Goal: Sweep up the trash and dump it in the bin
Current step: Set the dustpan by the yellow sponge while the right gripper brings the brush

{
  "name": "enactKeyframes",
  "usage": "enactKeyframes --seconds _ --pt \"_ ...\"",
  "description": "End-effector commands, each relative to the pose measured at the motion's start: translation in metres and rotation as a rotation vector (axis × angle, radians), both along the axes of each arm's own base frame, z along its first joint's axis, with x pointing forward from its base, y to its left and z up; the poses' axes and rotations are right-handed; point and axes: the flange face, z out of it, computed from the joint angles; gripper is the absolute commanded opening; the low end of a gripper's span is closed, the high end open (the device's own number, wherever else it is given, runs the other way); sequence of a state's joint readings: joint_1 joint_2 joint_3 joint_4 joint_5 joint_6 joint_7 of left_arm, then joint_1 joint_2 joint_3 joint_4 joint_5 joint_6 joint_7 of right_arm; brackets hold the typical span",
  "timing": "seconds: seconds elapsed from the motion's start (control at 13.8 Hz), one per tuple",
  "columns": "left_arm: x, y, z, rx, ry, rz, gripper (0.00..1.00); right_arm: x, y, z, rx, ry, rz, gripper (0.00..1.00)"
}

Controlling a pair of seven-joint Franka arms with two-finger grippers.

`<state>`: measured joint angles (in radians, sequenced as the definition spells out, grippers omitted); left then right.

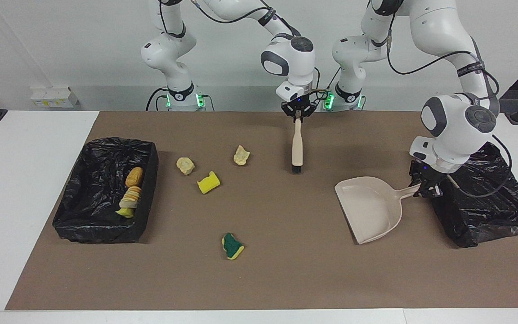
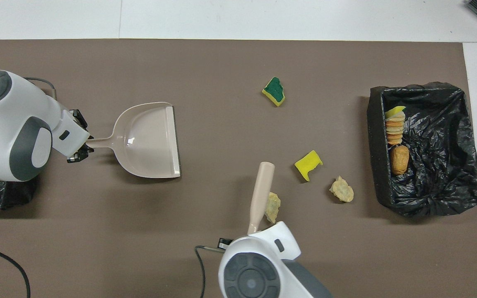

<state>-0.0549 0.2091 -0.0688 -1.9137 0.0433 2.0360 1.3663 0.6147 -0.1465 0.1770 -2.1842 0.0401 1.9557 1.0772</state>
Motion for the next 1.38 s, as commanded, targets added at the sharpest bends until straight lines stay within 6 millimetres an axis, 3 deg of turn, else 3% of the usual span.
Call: enactKeyframes --seconds 0.0,0.29,0.58,0.73,0.87,1.02,1.16,1.31 --pt "-0.035 -0.029 -0.001 0.025 0.004 0.005 0.0 -0.015 -0.069 -0.017 -0.027 0.005 0.028 0.0" --pt "-0.06 -0.08 0.001 0.029 -0.014 -0.047 0.0 0.009 -0.139 -0.037 -0.136 0.015 0.136 0.0" --pt "-0.106 -0.096 0.003 0.06 -0.01 0.005 0.0 0.026 -0.204 -0.048 -0.288 0.07 0.12 0.0" --pt "-0.126 -0.12 0.004 0.078 0.0 0.055 0.0 0.031 -0.224 -0.055 -0.271 0.106 0.204 0.0" --pt "-0.15 -0.132 -0.004 0.09 0.0 0.092 0.0 0.034 -0.229 -0.062 -0.258 0.127 0.252 0.0" --pt "-0.158 -0.133 -0.006 0.096 0.005 0.099 0.0 0.032 -0.225 -0.073 -0.245 0.142 0.274 0.0" --pt "-0.164 -0.138 -0.006 0.1 0.009 0.087 0.0 0.034 -0.209 -0.078 -0.176 0.137 0.293 0.0" --pt "-0.176 -0.142 -0.008 0.108 0.008 0.111 0.0 0.044 -0.182 -0.1 -0.121 0.148 0.306 0.0"
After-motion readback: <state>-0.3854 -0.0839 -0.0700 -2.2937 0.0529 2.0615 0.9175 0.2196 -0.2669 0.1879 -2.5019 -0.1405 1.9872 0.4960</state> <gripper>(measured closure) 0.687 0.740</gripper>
